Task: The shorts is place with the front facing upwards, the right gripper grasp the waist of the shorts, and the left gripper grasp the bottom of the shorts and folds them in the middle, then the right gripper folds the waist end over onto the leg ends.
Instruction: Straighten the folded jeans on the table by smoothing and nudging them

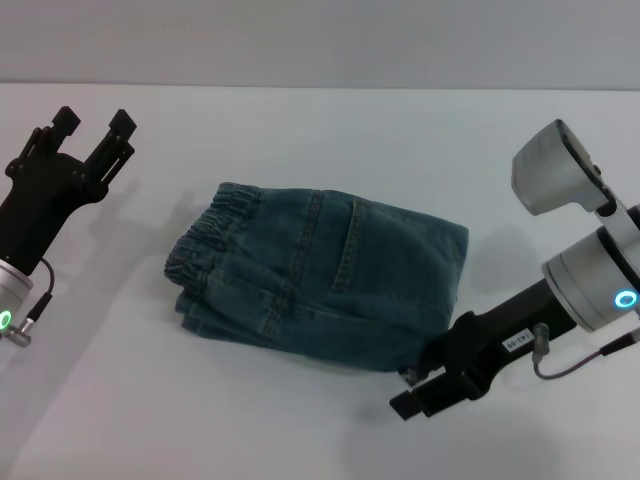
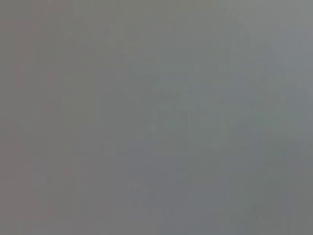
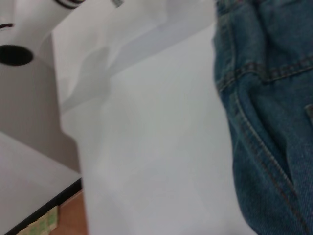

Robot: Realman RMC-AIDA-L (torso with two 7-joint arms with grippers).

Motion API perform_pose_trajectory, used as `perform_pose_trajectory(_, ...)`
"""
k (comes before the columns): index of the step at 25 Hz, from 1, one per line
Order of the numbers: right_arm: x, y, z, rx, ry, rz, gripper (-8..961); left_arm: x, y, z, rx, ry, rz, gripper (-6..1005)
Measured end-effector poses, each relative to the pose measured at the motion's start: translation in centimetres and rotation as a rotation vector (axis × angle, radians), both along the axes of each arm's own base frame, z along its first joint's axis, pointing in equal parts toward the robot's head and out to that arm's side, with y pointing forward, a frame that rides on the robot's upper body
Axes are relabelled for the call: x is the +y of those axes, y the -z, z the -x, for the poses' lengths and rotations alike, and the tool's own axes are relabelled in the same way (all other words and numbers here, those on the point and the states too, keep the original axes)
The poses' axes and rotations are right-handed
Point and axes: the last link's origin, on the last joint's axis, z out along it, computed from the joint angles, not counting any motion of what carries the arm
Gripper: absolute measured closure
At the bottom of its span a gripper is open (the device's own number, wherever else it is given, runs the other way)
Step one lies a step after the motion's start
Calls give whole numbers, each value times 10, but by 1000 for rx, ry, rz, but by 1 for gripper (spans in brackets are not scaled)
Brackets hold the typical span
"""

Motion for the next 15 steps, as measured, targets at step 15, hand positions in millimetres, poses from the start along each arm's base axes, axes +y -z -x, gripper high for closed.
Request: perform_pose_trajectory(15,31,-27,-12,49,67,-246,436,-1,1,8,13,-42,11,190)
